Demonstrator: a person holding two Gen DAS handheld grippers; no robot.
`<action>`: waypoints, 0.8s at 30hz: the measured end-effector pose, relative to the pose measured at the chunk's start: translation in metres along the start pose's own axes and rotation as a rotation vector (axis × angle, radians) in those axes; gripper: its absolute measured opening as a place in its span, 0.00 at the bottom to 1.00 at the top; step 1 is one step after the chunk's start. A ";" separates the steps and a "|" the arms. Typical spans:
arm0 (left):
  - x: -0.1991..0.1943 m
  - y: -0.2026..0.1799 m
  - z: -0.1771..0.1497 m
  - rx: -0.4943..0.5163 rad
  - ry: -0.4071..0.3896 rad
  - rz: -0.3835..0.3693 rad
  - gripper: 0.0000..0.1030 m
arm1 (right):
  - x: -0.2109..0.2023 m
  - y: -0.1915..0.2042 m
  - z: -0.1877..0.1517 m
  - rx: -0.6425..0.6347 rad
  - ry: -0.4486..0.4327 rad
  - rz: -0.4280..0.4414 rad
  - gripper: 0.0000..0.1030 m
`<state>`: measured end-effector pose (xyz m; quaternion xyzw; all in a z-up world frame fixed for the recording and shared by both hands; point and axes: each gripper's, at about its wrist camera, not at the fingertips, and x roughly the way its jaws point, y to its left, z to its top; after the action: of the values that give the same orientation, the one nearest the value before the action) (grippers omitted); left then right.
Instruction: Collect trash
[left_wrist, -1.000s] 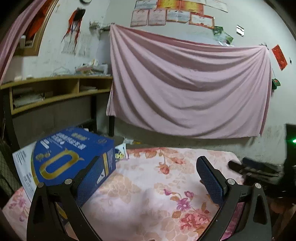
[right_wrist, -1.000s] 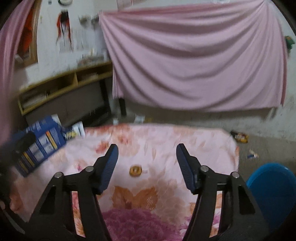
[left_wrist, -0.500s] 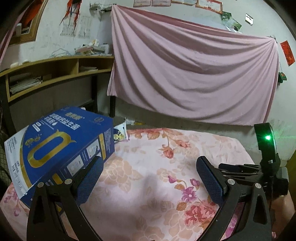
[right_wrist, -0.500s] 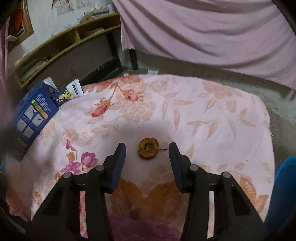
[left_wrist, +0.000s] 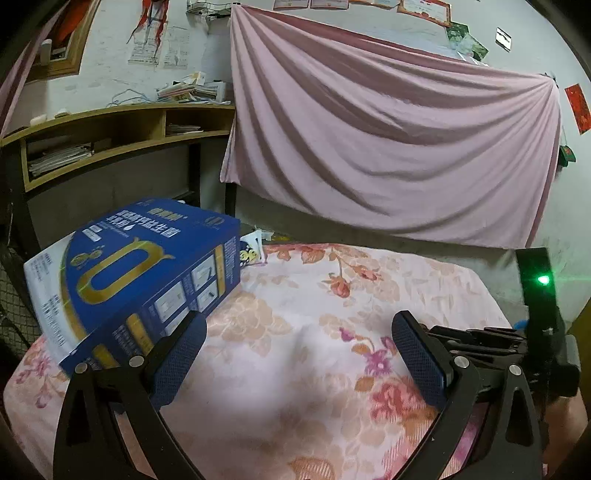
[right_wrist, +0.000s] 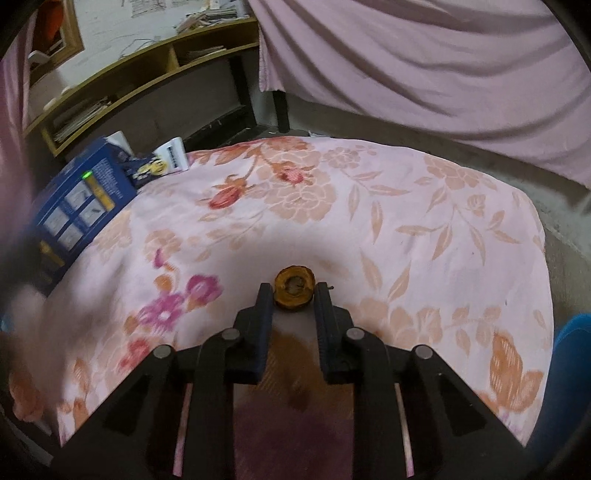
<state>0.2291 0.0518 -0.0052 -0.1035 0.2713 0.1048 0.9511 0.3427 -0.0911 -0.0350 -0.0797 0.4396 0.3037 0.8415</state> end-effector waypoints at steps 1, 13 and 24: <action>-0.004 0.001 -0.001 0.004 -0.001 0.007 0.95 | -0.006 0.003 -0.004 -0.005 -0.009 0.003 0.48; -0.056 0.052 -0.036 -0.055 -0.003 0.134 0.95 | -0.054 0.048 -0.037 -0.071 -0.097 0.028 0.48; -0.038 0.111 -0.051 -0.188 0.130 0.273 0.56 | -0.046 0.099 -0.028 -0.172 -0.099 0.165 0.48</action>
<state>0.1443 0.1402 -0.0425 -0.1607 0.3327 0.2512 0.8947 0.2460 -0.0429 -0.0023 -0.1002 0.3751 0.4120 0.8243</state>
